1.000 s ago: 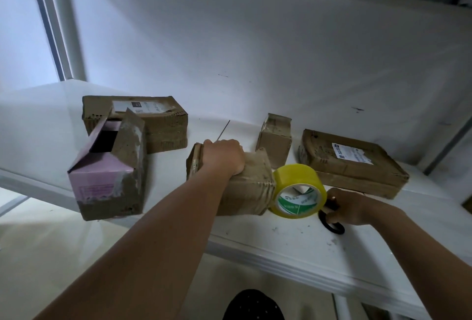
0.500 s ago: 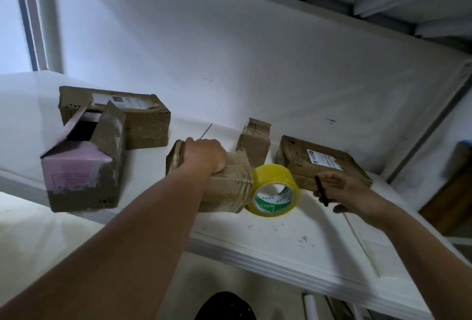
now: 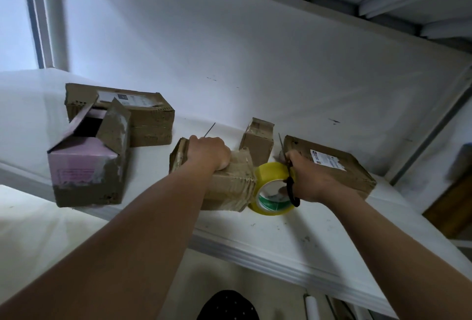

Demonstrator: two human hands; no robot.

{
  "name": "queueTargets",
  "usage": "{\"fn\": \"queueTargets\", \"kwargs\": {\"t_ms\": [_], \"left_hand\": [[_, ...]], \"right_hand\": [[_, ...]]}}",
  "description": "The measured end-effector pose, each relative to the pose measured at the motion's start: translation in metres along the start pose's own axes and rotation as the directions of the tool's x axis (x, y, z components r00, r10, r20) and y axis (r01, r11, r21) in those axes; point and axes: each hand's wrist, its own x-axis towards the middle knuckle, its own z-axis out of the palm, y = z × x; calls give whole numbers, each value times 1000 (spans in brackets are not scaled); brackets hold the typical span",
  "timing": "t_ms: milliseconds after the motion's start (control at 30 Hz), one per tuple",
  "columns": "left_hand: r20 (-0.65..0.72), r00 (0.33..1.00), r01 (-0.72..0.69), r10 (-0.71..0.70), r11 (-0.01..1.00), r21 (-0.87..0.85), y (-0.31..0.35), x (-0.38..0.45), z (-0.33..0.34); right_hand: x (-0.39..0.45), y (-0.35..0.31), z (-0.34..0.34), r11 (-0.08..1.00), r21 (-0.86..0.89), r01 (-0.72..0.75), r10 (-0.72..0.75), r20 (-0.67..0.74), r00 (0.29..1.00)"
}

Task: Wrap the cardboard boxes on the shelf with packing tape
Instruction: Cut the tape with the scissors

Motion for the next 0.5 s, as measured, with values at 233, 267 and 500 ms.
{"fn": "queueTargets", "kwargs": {"t_ms": [233, 267, 500], "left_hand": [[-3, 1000, -1, 1, 1000, -30, -2, 0, 1], [-3, 1000, -2, 1, 999, -32, -2, 0, 0], [5, 1000, 7, -6, 999, -41, -2, 2, 1]], "right_hand": [[2, 8, -13, 971, -167, 172, -193, -120, 974], [3, 7, -13, 968, -182, 174, -199, -131, 971], [-1, 19, 12, 991, -25, 133, -136, -133, 982]]}}
